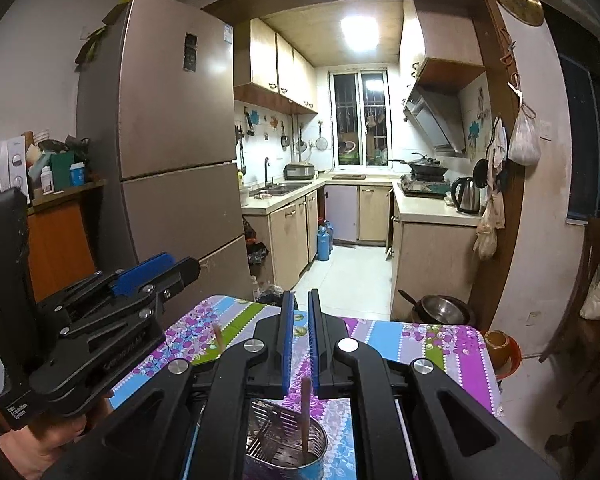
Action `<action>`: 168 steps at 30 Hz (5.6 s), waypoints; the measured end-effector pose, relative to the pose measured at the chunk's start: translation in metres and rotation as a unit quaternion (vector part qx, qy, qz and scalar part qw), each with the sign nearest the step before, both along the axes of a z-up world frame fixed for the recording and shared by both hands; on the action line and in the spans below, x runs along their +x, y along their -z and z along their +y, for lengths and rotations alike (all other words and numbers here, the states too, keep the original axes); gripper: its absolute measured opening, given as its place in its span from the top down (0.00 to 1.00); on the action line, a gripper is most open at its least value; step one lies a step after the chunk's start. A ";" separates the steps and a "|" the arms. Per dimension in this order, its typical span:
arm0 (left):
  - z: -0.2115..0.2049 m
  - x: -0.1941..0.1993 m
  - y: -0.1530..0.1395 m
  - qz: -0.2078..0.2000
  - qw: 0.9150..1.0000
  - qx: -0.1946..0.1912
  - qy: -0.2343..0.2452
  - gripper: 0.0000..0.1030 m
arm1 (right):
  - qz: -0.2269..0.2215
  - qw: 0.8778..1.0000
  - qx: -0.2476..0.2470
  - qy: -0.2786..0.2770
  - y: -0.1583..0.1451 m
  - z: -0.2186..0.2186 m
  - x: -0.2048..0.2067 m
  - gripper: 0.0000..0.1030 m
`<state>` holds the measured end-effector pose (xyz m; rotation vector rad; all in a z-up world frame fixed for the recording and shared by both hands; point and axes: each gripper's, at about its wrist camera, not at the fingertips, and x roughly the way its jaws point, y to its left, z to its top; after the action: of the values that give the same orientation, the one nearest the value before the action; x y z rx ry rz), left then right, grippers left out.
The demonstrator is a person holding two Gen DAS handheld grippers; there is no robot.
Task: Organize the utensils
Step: 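Lower the chopsticks into the holder and open both grippers to release them, then move both grippers back to the table and close each on a chopstick, then lift both held chopsticks and carry them over the blue holder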
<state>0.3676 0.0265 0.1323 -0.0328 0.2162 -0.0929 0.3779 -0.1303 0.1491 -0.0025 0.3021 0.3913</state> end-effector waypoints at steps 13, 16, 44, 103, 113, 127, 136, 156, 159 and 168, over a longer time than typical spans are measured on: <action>0.041 -0.222 0.070 -0.056 0.997 0.045 0.014 0.33 | -0.047 0.996 0.053 -0.054 0.084 -0.055 -0.239 0.92; 0.056 -0.253 0.103 -0.032 0.999 0.035 0.001 0.32 | -0.003 0.998 0.050 -0.036 0.157 -0.048 -0.294 0.92; 0.110 -0.313 0.227 0.081 0.996 0.026 -0.032 0.33 | 0.073 0.996 -0.036 0.027 0.298 0.054 -0.335 0.89; 0.093 -0.297 0.267 0.119 0.991 0.051 -0.034 0.58 | 0.062 0.997 -0.022 0.049 0.303 0.048 -0.329 0.89; 0.088 -0.291 0.279 0.111 0.992 0.050 -0.028 0.88 | 0.061 0.997 -0.019 0.052 0.304 0.047 -0.330 0.89; 0.090 -0.295 0.281 0.090 0.994 0.047 -0.041 0.95 | 0.057 0.997 0.001 0.060 0.304 0.043 -0.334 0.91; 0.094 -0.314 0.238 0.046 0.997 0.054 -0.038 0.95 | 0.011 0.998 -0.019 0.059 0.269 0.035 -0.355 0.92; 0.086 -0.257 0.118 -0.028 0.998 0.059 0.008 0.95 | -0.090 0.996 -0.009 0.004 0.129 0.012 -0.302 0.93; 0.087 -0.242 0.106 -0.016 0.998 0.059 0.016 0.95 | -0.082 0.997 -0.011 -0.004 0.117 0.012 -0.283 0.93; 0.098 -0.206 0.066 0.009 0.999 0.042 0.017 0.95 | -0.072 0.997 -0.007 -0.016 0.074 0.009 -0.241 0.93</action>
<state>0.1614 0.1246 0.0662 0.0546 0.2388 -0.1165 0.1373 -0.1218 0.0752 -0.0489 0.1620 0.4178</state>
